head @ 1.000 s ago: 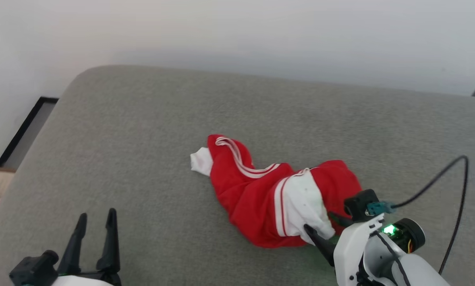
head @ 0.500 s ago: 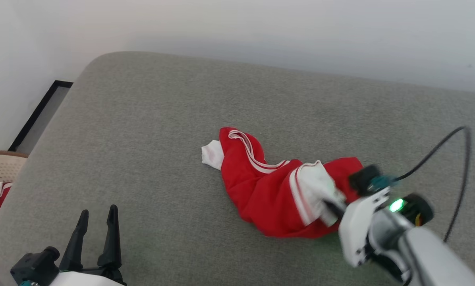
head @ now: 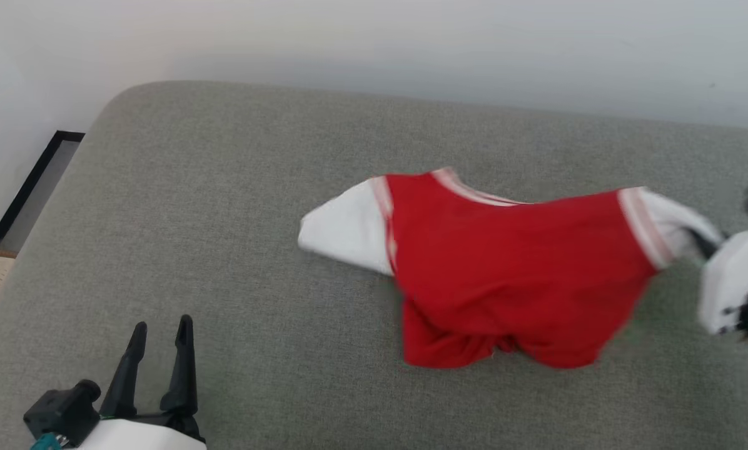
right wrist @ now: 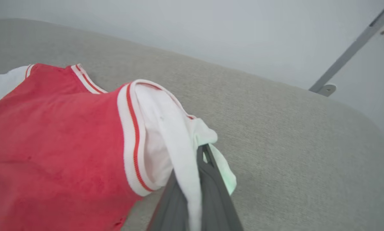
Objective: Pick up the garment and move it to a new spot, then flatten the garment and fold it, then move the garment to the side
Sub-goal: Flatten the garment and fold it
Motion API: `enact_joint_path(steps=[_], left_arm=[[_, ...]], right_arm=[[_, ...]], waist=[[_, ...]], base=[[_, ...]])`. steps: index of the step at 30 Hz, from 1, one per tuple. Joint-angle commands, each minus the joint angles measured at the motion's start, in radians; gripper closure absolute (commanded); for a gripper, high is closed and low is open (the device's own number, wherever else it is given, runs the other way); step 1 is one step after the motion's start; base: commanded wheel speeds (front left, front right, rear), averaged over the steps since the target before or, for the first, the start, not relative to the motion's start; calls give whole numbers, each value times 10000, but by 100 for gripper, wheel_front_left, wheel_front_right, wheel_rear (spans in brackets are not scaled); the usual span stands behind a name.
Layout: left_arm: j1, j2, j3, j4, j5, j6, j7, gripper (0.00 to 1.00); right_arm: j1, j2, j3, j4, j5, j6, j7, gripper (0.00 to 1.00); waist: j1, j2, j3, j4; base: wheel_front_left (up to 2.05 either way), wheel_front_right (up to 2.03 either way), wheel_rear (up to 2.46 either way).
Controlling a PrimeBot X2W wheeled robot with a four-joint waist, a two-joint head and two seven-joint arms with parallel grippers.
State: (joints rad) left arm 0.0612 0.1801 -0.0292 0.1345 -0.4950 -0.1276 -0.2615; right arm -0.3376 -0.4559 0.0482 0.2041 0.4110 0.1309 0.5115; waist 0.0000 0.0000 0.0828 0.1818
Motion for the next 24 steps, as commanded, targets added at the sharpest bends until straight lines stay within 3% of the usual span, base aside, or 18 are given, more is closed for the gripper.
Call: enact_joint_path(steps=[1, 6, 12, 13, 15, 16, 17, 24], left_arm=[[-229, 3, -40, 14, -63, -27, -51, 0], [-366, 26, -147, 74, -93, -27, -51, 0], [-596, 100, -300, 158, -152, -27, -51, 0], [-629, 115, -331, 177, -157, -27, -51, 0], [-661, 174, -378, 219, -151, -27, -51, 0], [-693, 198, -407, 233, -164, -27, -51, 0], [-739, 239, -438, 234, -162, -27, -51, 0], [-987, 589, -702, 339, -227, -27, -51, 0]], right_arm=[[-207, -45, -282, 323, -32, -3, -32, 100], [-524, -51, -676, 1593, -217, -3, -217, 100], [-1196, 163, -561, 4008, -254, -5, -650, 97], [-1311, 219, -529, 4433, -205, -5, -671, 91], [-1581, 304, -399, 5078, -138, -3, -712, 68], [-1727, 296, -307, 5300, -138, -3, -774, 30], [-1859, 301, -235, 5489, -67, -3, -767, 0], [-2284, 81, 381, 5483, 427, -3, -973, 0]], waist=[[0, 0, 82, 11], [0, 0, 232, 71], [0, 0, 423, 213], [0, 0, 443, 226], [0, 0, 470, 232], [0, 0, 480, 226], [0, 0, 487, 198], [0, 0, 488, -197]], base=[[0, 0, 0], [0, 0, 0], [0, 0, 0], [0, 0, 0], [0, 0, 0], [0, 0, 0], [0, 0, 0], [0, 0, 0]])
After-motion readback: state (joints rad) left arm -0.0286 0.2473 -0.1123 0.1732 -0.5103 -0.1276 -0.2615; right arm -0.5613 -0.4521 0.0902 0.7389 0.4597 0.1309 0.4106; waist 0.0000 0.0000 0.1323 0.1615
